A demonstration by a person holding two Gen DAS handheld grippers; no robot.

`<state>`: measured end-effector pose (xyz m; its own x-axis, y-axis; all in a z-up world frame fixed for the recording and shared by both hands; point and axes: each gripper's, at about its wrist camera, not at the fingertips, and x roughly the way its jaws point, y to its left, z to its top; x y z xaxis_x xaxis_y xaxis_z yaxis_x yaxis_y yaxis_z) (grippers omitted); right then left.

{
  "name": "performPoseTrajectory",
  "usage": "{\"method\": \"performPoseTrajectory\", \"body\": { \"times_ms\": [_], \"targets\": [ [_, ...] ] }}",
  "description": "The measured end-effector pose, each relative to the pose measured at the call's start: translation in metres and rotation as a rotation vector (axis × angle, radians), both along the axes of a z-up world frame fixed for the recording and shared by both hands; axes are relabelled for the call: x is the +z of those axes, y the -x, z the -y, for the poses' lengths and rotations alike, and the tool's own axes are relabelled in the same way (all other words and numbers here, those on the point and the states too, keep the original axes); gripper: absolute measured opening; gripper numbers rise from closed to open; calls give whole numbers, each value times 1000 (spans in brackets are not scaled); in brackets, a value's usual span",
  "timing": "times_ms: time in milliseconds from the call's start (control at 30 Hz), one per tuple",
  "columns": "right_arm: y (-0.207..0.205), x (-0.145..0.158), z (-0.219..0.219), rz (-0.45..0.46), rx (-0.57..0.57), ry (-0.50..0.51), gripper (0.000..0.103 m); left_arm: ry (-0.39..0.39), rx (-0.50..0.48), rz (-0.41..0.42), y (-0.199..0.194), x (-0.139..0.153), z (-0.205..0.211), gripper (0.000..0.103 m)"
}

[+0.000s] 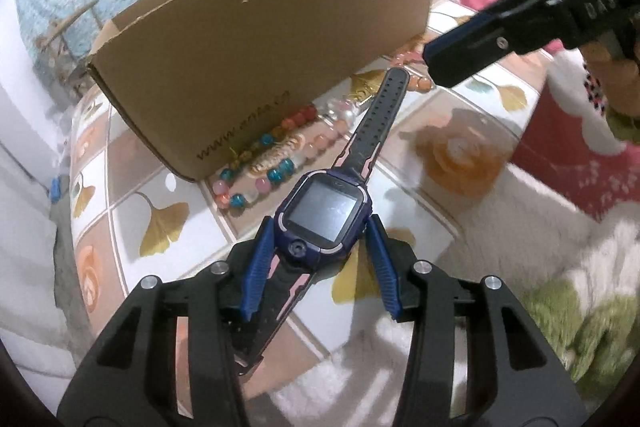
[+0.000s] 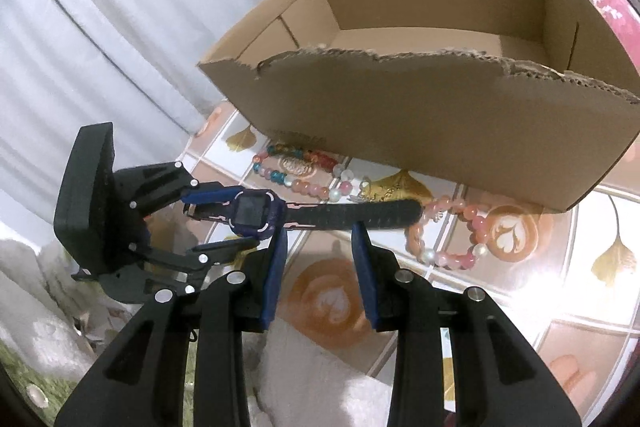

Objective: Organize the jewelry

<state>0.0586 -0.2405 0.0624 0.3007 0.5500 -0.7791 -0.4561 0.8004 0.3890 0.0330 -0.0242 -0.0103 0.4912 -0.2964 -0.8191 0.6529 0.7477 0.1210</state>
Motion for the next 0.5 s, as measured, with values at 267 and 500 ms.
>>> {"method": "performPoseTrajectory", "body": {
  "times_ms": [267,500],
  "targets": [
    [12,-6,-33,61,177,124,33,4,-74,25,21,2,-15,45],
    [16,-26,-80,156,490,338,33,-23,-186,59,22,1,-12,45]
  ]
}}
